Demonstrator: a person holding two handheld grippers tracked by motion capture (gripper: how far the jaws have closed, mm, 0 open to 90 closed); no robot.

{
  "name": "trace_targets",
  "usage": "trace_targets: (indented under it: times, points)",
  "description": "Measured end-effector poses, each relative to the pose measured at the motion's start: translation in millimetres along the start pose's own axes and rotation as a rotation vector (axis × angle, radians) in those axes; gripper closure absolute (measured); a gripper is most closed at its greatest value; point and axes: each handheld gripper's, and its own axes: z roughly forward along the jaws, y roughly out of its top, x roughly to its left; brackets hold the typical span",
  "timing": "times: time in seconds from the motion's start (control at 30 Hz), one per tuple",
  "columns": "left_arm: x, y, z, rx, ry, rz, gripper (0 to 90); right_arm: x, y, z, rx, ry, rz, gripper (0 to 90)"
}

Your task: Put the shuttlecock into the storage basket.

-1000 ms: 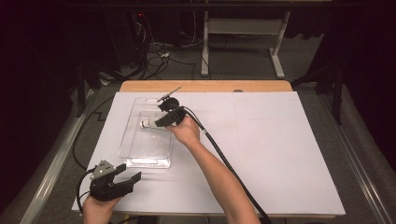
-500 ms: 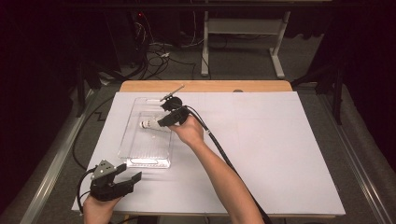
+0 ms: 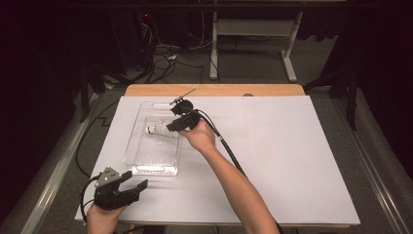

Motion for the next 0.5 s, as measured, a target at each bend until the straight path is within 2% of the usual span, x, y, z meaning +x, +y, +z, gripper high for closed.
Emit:
trace_targets:
  times: [0.5]
  points:
    - [-0.5, 0.0, 0.7, -0.002, 0.001, -0.003, 30.9, -1.5, -3.2, -9.8, -0.024, 0.002, -0.011, 66.1]
